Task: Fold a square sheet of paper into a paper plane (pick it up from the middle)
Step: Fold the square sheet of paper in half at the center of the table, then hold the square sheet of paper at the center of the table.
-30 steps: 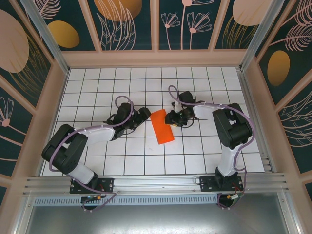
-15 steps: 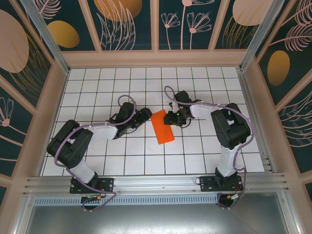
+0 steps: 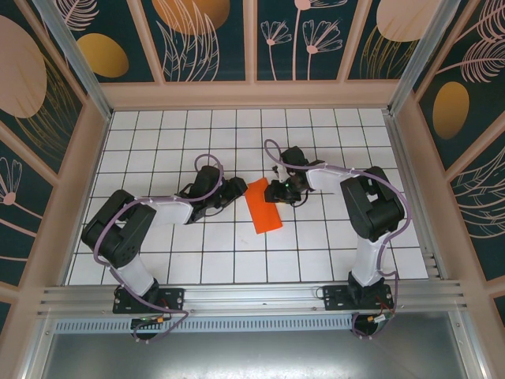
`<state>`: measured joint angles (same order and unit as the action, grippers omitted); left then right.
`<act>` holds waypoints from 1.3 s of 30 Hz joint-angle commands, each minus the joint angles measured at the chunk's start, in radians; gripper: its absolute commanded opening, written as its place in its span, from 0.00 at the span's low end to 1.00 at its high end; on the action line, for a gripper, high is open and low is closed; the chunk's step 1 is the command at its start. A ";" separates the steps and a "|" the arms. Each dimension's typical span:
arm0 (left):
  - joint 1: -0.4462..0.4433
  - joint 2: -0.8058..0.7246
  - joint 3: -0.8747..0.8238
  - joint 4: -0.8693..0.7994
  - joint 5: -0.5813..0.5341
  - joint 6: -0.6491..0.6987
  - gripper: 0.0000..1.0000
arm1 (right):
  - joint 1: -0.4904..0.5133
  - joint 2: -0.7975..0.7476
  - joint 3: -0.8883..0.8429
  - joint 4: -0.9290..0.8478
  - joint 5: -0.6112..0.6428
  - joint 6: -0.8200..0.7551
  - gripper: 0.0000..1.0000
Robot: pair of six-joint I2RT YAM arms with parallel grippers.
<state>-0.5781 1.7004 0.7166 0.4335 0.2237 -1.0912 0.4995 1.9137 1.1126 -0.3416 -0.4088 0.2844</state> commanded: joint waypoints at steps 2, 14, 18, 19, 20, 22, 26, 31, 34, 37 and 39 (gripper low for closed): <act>-0.004 0.007 0.021 0.031 0.007 0.011 0.52 | -0.001 0.154 -0.045 0.032 0.239 -0.059 0.42; -0.005 0.078 0.023 0.112 0.096 -0.011 0.41 | -0.001 0.170 -0.034 0.028 0.253 -0.057 0.42; -0.009 0.101 0.033 0.133 0.130 -0.015 0.34 | -0.001 0.176 -0.033 0.029 0.252 -0.053 0.42; -0.011 0.108 0.039 0.133 0.135 -0.014 0.32 | -0.001 0.176 -0.034 0.029 0.252 -0.054 0.42; -0.014 0.116 0.045 0.132 0.142 -0.012 0.31 | -0.001 0.178 -0.034 0.029 0.254 -0.054 0.42; -0.022 0.131 0.059 0.131 0.150 -0.010 0.28 | -0.001 0.178 -0.035 0.029 0.254 -0.052 0.42; -0.033 0.165 0.089 0.106 0.154 -0.007 0.23 | 0.000 0.177 -0.039 0.029 0.254 -0.051 0.42; -0.047 0.203 0.125 0.058 0.156 -0.004 0.16 | 0.001 0.178 -0.042 0.036 0.254 -0.045 0.42; -0.049 0.222 0.134 0.026 0.150 -0.003 0.12 | 0.001 0.179 -0.043 0.035 0.254 -0.043 0.42; -0.051 0.235 0.141 -0.007 0.146 -0.003 0.09 | 0.001 0.179 -0.045 0.036 0.257 -0.043 0.42; -0.053 0.243 0.144 -0.029 0.142 -0.003 0.07 | 0.002 0.181 -0.046 0.036 0.258 -0.044 0.42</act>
<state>-0.6247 1.9224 0.8398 0.4644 0.3622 -1.1030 0.5053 1.9251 1.1328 -0.3691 -0.3939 0.2680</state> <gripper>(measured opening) 0.080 0.419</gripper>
